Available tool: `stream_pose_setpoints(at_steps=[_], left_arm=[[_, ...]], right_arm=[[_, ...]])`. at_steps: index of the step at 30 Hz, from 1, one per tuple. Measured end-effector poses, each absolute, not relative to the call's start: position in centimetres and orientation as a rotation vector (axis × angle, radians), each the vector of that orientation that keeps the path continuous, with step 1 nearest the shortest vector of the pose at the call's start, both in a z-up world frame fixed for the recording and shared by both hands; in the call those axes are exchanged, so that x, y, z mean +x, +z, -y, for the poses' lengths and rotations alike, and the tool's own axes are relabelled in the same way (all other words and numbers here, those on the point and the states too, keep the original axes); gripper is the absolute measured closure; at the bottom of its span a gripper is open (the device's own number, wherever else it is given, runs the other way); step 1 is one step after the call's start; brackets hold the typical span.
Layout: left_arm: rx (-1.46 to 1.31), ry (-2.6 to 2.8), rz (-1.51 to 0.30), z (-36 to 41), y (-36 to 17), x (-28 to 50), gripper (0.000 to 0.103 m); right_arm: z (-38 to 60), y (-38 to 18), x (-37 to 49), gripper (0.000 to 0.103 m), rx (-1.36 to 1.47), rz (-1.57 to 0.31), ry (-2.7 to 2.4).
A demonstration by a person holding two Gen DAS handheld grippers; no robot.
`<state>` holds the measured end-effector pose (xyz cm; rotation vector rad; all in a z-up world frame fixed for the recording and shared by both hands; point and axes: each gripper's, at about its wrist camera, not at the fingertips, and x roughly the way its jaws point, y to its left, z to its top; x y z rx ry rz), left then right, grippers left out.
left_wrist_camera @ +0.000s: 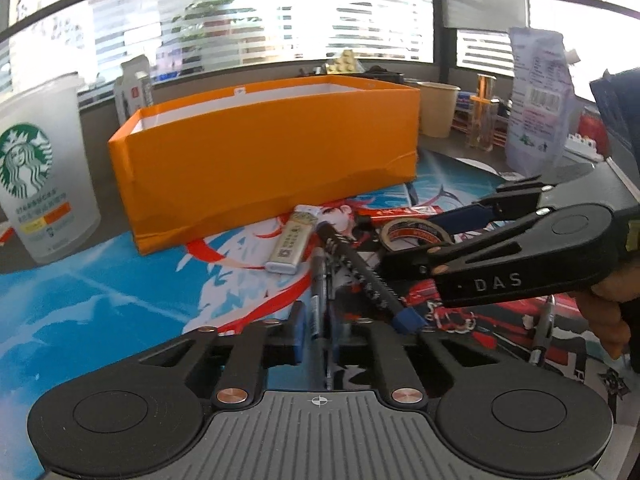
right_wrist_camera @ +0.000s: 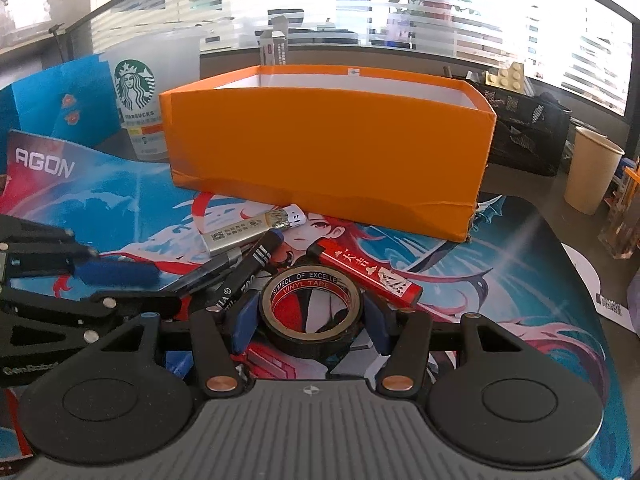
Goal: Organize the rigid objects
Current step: 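Grasp a black marker with the left tool while the right grasps the black tape roll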
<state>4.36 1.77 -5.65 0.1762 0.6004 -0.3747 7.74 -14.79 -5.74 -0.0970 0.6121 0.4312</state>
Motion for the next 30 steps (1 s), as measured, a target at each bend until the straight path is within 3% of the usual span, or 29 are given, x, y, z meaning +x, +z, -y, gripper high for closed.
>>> stream_pose_setpoints(at_steps=[11,30], left_arm=[[0.064,-0.370,-0.645,-2.6,-5.1,4.5,0.096],[0.036,-0.349,-0.554,-3.6,-1.3,4.3,0.096]], right_arm=[[15.5,-5.1,6.9,0.051,-0.072,-0.598,0.422],[15.6,-3.9,6.2,0.051,-0.074,-0.557,0.428]])
